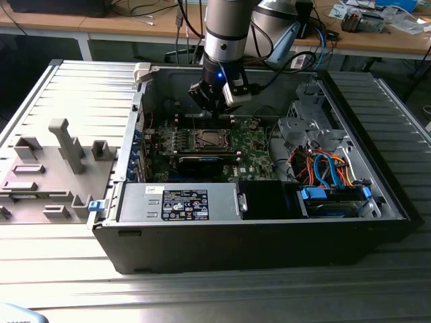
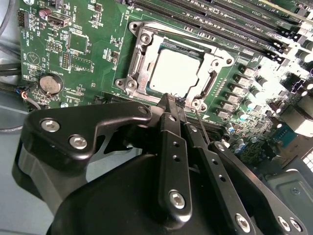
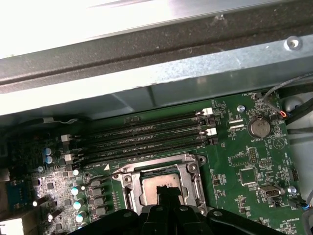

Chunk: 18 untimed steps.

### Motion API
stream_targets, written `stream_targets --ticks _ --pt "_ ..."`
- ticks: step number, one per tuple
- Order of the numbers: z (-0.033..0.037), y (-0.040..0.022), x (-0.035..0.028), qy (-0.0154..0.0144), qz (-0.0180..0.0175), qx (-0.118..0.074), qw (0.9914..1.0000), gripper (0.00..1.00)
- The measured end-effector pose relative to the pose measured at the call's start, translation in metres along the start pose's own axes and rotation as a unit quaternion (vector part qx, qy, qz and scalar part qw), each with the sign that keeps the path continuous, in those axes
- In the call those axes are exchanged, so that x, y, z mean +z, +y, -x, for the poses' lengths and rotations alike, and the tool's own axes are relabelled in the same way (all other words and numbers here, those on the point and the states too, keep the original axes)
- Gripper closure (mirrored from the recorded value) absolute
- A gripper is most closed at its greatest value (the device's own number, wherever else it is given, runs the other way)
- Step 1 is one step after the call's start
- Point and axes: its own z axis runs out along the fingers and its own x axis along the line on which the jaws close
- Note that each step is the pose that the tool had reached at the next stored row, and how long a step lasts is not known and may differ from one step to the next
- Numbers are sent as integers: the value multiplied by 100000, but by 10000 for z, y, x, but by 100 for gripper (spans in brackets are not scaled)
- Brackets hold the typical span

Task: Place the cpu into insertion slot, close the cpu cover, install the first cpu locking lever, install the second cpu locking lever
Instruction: 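Install the first cpu locking lever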

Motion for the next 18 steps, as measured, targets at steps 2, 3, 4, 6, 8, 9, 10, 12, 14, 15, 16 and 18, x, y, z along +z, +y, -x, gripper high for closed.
stream_targets --ticks 2,3,4,6,8,9,10,12,14,15,16,18 --pt "0 0 0 6 -2 -85 100000 89" --pt "0 0 0 10 -6 -157 100000 89" --pt "0 0 0 13 -7 -193 100000 89" --pt "0 0 0 15 -11 -303 100000 89" --pt "0 0 0 21 -13 -424 99999 89" --pt "0 0 0 25 -15 -460 99999 89" --pt "0 0 0 24 -16 -498 99999 89" --pt "0 0 0 32 -20 -595 99998 89" --pt "0 0 0 37 -23 -712 99997 89" --pt "0 0 0 39 -28 -779 99997 89" --pt "0 0 0 42 -27 -848 99996 89" --pt "0 0 0 49 -34 -985 99995 89"
